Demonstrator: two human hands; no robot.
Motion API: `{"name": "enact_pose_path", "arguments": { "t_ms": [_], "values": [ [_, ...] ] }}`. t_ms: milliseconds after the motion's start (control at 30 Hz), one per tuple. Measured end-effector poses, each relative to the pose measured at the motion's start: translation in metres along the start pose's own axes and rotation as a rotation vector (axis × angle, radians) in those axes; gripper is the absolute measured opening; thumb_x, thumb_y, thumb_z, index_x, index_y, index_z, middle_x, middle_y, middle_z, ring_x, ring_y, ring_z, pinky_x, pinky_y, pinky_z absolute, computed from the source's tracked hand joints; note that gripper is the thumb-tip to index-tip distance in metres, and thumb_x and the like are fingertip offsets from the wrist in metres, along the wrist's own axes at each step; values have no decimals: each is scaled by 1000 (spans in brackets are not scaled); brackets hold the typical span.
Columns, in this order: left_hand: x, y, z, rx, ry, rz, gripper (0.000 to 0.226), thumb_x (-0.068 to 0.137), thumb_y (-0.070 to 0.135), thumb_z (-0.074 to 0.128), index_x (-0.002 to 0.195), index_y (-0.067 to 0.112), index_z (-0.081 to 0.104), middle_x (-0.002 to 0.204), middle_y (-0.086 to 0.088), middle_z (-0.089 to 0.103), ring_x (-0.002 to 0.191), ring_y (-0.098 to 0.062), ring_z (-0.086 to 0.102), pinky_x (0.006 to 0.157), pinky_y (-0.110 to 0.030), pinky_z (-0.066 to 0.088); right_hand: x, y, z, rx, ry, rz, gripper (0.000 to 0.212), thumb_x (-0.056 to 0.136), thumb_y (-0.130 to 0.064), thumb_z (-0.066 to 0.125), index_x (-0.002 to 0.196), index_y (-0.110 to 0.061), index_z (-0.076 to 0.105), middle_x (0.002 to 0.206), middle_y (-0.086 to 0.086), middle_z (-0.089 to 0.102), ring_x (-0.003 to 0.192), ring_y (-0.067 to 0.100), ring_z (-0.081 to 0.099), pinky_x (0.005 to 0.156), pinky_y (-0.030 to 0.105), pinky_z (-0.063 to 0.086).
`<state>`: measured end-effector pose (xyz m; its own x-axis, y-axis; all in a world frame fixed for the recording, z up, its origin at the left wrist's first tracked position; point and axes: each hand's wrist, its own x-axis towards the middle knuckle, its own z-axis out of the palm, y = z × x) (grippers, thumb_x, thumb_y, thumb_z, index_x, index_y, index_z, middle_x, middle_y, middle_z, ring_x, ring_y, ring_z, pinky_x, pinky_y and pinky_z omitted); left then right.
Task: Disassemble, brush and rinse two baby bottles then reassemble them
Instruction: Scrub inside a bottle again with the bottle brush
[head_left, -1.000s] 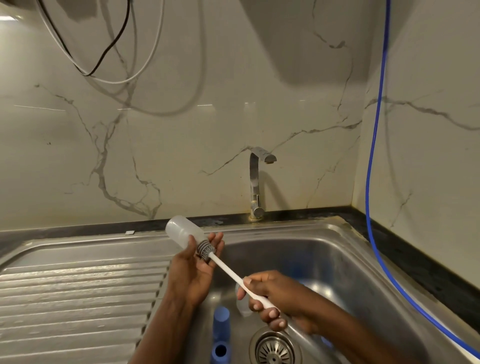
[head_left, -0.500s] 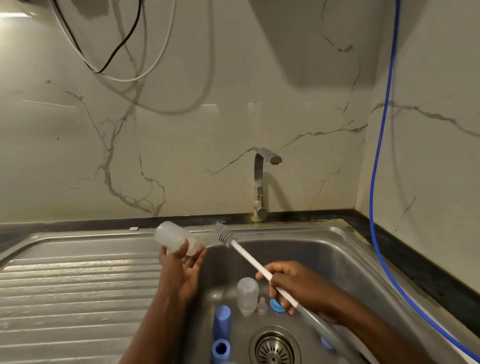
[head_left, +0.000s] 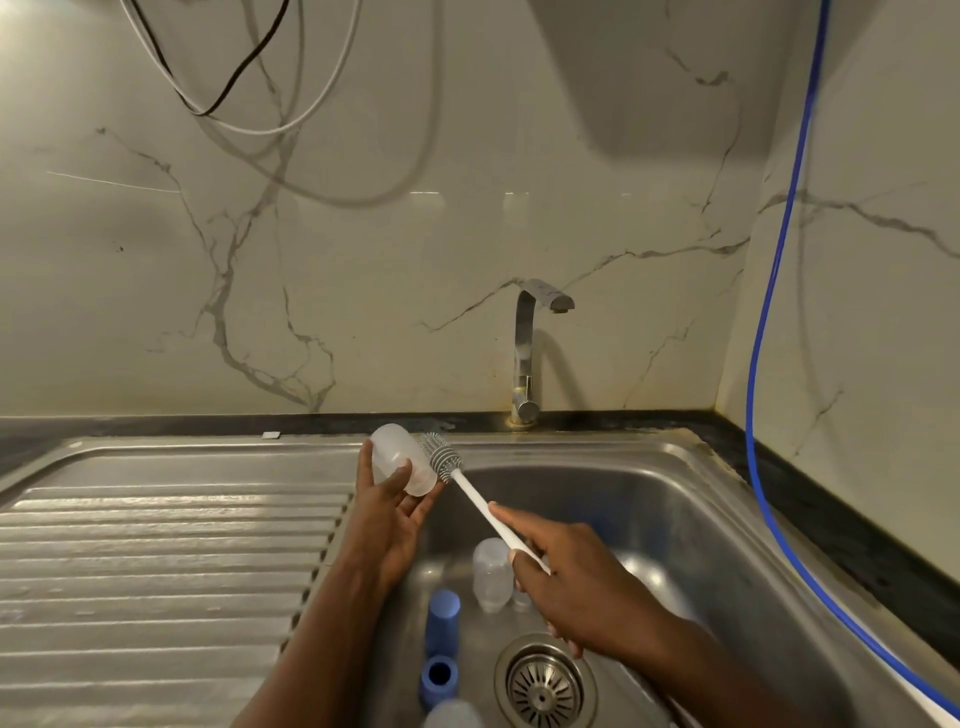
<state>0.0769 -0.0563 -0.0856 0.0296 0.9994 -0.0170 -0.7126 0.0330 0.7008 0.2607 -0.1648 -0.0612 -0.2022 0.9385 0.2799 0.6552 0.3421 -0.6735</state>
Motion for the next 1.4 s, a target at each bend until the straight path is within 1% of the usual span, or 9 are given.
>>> {"name": "enact_pose_path", "arguments": {
  "t_ms": [200,367,567,733,867,1033,1100,1267,1400],
  "values": [
    [-9,-1,12,76,-173,-62,63,98,2,46,145,45,40,144,-21,42,115,-41,61,72,-39,62,8,15,6,-17,91,62,54,88,-31,45,140,-45,44,108,5,66,82,6,53,77,14,42],
    [-17,-8,20,220,-324,-161,78,86,3,59,139,56,37,136,-24,50,107,-44,66,88,-53,55,19,22,-12,6,149,96,50,96,-18,49,142,-36,45,106,-8,61,87,4,58,79,16,50],
    [-12,-11,21,179,-131,-116,65,83,9,66,140,30,41,133,-26,52,106,-44,64,81,-51,59,19,28,-5,-5,145,75,50,94,-23,52,141,-40,47,90,-18,52,71,-5,45,67,4,35],
    [-2,-10,9,85,23,-31,50,95,9,58,139,22,36,131,-29,48,106,-46,62,64,-45,62,17,20,9,-3,103,93,57,82,-38,47,136,-56,41,105,1,62,74,-1,50,77,13,42],
    [3,-1,-1,-44,115,64,46,101,7,47,139,30,33,142,-28,41,108,-39,58,82,-50,55,4,-6,14,-57,32,66,47,83,-40,47,114,-74,38,106,-9,59,94,3,58,87,11,43],
    [2,2,-4,-28,77,112,40,103,9,43,136,30,42,140,-23,46,102,-35,59,58,-36,61,-6,-24,5,-134,-5,119,55,96,-29,47,132,-66,27,105,-8,45,118,8,53,92,8,34],
    [-1,-1,2,46,7,104,44,98,12,49,138,29,46,140,-20,46,112,-39,57,62,-38,62,-1,-20,4,-119,18,118,56,98,-27,47,133,-64,22,109,-5,46,118,9,53,89,9,35],
    [-8,-6,18,56,-221,-99,54,87,14,58,135,37,51,131,-21,55,112,-48,61,81,-52,59,21,20,4,-53,146,155,53,84,-35,48,134,-52,45,115,1,63,95,7,61,90,20,48],
    [-3,-8,14,51,-173,-176,60,82,15,61,140,28,49,131,-23,57,106,-39,63,74,-46,59,21,30,6,-58,161,138,55,86,-29,51,139,-42,46,103,4,65,82,6,52,75,11,38]
  ]
}}
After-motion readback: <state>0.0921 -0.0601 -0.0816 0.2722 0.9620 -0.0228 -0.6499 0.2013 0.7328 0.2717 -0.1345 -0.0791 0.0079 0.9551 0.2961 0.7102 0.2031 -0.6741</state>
